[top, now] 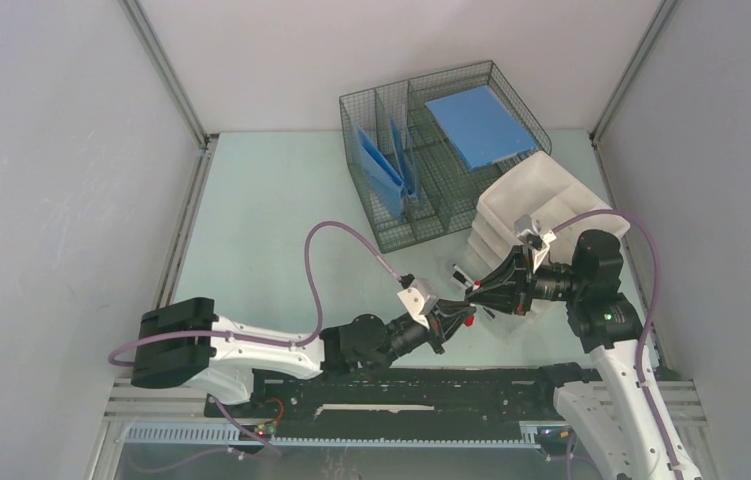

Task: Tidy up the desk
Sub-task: Place the stationery in the drawer.

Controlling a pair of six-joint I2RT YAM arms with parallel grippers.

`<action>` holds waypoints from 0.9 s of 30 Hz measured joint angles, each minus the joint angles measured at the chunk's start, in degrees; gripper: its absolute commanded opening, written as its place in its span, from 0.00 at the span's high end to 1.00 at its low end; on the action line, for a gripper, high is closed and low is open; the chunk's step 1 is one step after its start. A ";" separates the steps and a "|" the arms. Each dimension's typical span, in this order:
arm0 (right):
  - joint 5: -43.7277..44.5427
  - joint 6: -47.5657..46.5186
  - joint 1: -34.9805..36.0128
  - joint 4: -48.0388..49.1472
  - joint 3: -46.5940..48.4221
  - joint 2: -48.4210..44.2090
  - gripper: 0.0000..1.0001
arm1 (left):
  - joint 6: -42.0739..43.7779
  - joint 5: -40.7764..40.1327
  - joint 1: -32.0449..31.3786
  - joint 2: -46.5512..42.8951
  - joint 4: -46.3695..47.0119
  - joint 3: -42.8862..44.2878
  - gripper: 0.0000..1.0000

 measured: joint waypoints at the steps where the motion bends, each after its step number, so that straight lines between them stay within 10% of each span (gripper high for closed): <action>1: -0.07 -0.31 0.04 -0.11 0.00 -0.04 0.94 | -0.04 -0.26 0.04 0.00 -0.11 0.00 0.87; 9: 1.84 -2.95 0.04 -1.03 0.00 -0.07 1.00 | -1.95 0.48 -0.09 -0.28 0.17 -0.50 0.45; 14: 4.46 -5.22 0.04 -1.81 0.00 -0.24 1.00 | -4.04 0.98 -0.33 -2.73 0.68 -3.43 0.01; 27: 20.65 -18.97 1.25 -10.54 0.07 -0.96 1.00 | -7.06 -1.97 3.19 -15.85 -10.84 -8.68 0.00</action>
